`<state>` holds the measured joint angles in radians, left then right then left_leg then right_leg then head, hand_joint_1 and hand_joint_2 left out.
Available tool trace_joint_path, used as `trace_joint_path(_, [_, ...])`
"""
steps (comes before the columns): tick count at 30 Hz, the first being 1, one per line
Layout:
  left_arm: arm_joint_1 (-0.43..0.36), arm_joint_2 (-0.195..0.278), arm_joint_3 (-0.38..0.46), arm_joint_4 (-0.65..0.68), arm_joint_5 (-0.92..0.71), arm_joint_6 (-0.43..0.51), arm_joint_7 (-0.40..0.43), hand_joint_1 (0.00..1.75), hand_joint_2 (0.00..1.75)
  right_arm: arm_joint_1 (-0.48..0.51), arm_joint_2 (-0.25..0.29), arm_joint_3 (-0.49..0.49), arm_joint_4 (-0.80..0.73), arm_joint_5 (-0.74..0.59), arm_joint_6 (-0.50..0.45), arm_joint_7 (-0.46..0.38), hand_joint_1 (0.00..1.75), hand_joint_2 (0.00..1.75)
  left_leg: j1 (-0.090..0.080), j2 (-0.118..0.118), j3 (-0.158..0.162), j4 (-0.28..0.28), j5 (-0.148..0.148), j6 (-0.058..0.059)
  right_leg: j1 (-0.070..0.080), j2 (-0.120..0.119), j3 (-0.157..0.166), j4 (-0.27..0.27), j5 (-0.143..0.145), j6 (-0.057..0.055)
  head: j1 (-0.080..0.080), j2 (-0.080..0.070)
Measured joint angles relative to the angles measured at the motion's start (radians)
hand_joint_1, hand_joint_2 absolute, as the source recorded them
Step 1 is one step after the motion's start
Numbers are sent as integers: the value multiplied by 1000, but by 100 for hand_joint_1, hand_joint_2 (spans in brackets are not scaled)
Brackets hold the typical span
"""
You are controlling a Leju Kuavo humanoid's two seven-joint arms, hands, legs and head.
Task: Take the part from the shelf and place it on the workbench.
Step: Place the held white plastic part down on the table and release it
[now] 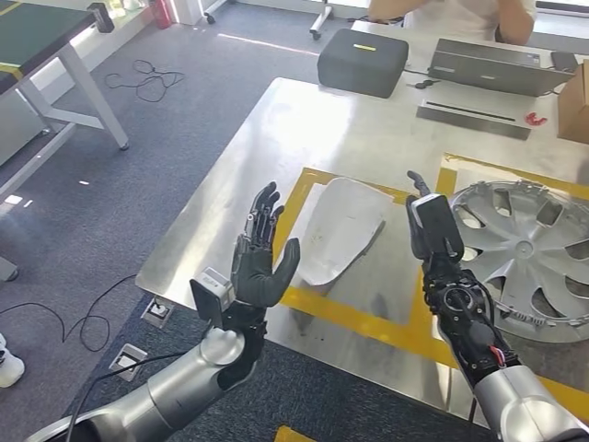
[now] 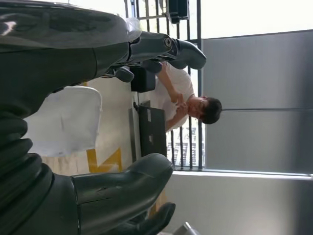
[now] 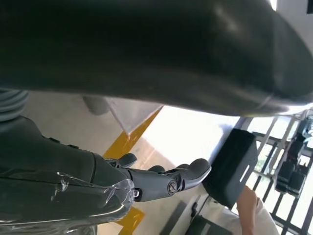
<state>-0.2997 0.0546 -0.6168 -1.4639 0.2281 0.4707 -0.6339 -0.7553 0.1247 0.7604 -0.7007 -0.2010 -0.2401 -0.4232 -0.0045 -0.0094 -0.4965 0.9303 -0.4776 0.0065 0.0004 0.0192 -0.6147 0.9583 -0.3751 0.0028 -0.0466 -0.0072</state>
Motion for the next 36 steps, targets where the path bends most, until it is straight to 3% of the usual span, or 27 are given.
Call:
trace_joint_path(8, [34, 24, 0, -1, -1, 13, 2, 0, 0, 158, -90, -42, -320, -47, -22, 38, 0, 0, 0, 0, 0, 0, 0, 0, 0, 0, 0, 0, 0, 0, 0, 0])
trace_joint_path(18, [42, 33, 0, -10, -10, 27, 8, 0, 0, 226, -146, -56, -526, -55, -9, 42, 0, 0, 0, 0, 1, 0, 0, 0, 0, 0, 2, -1, 1, 1, 0, 0])
trace_joint_path(27, [91, 62, 1, -58, -29, 79, 38, 0, 0, 417, -220, -50, -797, 43, -41, 127, 0, 0, 0, 0, 1, -1, -1, 0, 0, 0, 2, -1, 0, 1, 0, 0])
trace_joint_path(36, [105, 77, 1, -82, -30, 86, 51, 0, 0, 527, -252, -34, -938, -9, -74, 117, 0, 0, -9, 0, -3, 6, -2, 12, -6, 0, 3, -5, 5, 10, 0, 0])
